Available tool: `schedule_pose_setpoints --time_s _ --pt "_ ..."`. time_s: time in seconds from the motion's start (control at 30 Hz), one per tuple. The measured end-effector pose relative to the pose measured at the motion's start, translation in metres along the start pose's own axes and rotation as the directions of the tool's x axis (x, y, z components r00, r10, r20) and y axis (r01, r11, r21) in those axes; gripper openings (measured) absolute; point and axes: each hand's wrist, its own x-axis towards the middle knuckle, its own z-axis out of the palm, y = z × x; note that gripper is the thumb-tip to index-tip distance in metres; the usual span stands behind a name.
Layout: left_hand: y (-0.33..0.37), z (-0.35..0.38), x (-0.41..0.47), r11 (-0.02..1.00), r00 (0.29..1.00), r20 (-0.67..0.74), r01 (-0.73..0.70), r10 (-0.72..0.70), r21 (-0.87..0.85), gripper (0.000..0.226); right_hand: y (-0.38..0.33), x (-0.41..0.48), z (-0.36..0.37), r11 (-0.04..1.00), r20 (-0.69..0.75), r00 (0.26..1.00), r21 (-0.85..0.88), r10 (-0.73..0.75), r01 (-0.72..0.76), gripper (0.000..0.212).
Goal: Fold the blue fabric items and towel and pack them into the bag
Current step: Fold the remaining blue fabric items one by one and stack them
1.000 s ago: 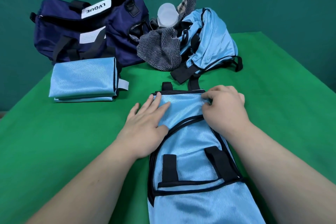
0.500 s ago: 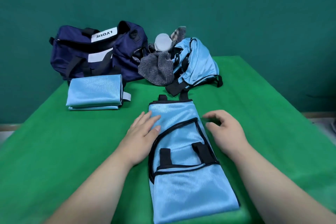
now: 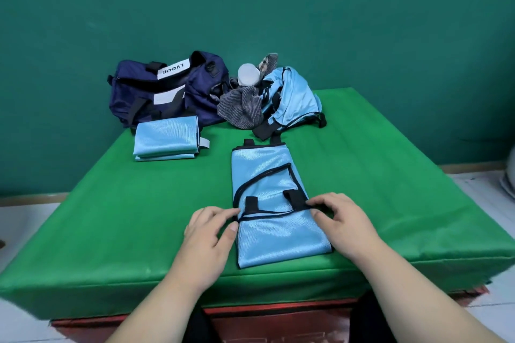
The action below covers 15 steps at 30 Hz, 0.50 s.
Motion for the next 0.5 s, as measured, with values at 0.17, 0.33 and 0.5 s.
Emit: schedule_pose_setpoints --time_s 0.17,0.33,0.5 --pt "0.0011 0.0068 -0.0035 0.972 0.995 0.039 -0.098 0.092 0.214 0.049 -0.0024 -0.0011 0.0017 0.989 0.000 0.997 0.128 0.076 -0.075 0.026" --pt "0.0010 0.0098 0.0002 0.964 0.992 0.026 -0.126 0.123 0.236 0.037 0.0029 0.0007 0.0035 0.998 0.021 0.999 0.043 0.036 -0.037 0.018" --pt "0.0024 0.0105 0.0014 0.974 0.993 0.038 -0.118 0.113 0.194 0.012 0.0044 0.0020 0.0041 0.991 0.040 0.998 -0.118 -0.056 0.060 0.022"
